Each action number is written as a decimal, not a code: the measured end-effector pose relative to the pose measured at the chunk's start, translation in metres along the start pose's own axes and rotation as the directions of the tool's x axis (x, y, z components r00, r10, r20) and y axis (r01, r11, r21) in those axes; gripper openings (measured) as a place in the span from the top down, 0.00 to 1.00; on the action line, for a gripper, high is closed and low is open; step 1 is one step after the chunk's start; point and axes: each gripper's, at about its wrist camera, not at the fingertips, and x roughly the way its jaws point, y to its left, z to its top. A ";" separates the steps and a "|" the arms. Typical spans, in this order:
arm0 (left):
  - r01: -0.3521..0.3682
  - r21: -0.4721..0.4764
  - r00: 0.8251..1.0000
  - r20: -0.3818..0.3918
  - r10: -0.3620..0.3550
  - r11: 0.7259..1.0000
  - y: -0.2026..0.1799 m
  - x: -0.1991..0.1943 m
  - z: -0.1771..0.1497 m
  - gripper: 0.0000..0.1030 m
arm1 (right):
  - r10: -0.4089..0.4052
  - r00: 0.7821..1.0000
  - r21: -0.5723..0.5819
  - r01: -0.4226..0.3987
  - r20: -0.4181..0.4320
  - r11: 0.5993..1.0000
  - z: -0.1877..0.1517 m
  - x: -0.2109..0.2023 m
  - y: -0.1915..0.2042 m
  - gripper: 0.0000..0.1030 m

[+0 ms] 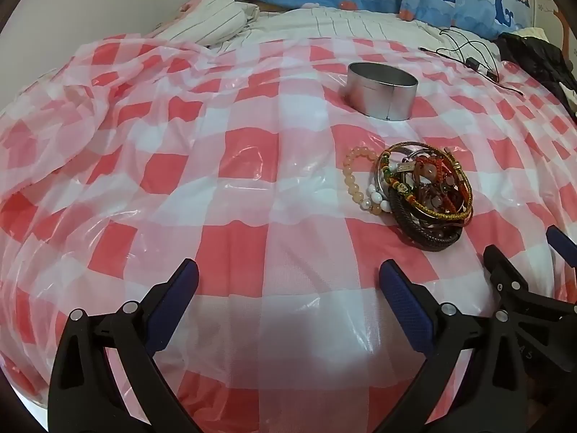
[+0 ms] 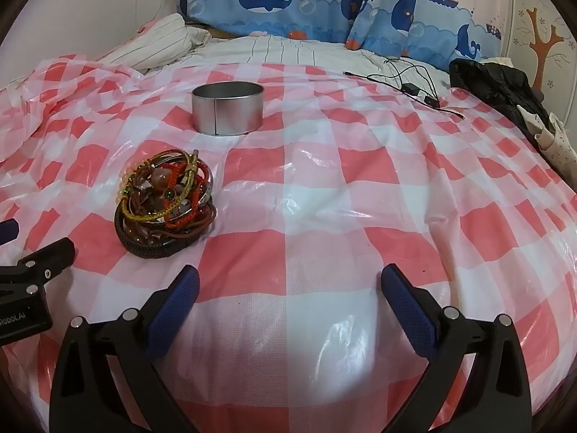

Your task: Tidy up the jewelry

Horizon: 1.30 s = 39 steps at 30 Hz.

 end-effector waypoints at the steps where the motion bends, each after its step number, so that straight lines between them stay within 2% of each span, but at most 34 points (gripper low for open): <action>1: -0.001 0.006 1.000 0.002 0.001 1.000 0.000 0.000 0.000 0.06 | 0.000 1.000 0.000 0.000 -0.001 1.000 0.000 0.000 0.000 0.06; 4: 0.005 -0.003 1.000 0.029 -0.004 1.000 0.004 -0.002 -0.006 0.06 | -0.001 1.000 -0.001 0.001 0.000 1.000 0.000 0.000 0.000 0.06; 12: 0.028 -0.020 0.999 0.029 -0.027 0.999 0.002 -0.004 0.000 0.06 | 0.002 1.000 0.000 -0.002 0.000 1.000 0.001 0.001 -0.001 0.06; 39: 0.006 -0.008 1.000 0.028 -0.006 1.000 0.001 0.001 -0.002 0.06 | -0.004 1.000 -0.004 0.004 -0.001 1.000 0.000 0.001 0.001 0.06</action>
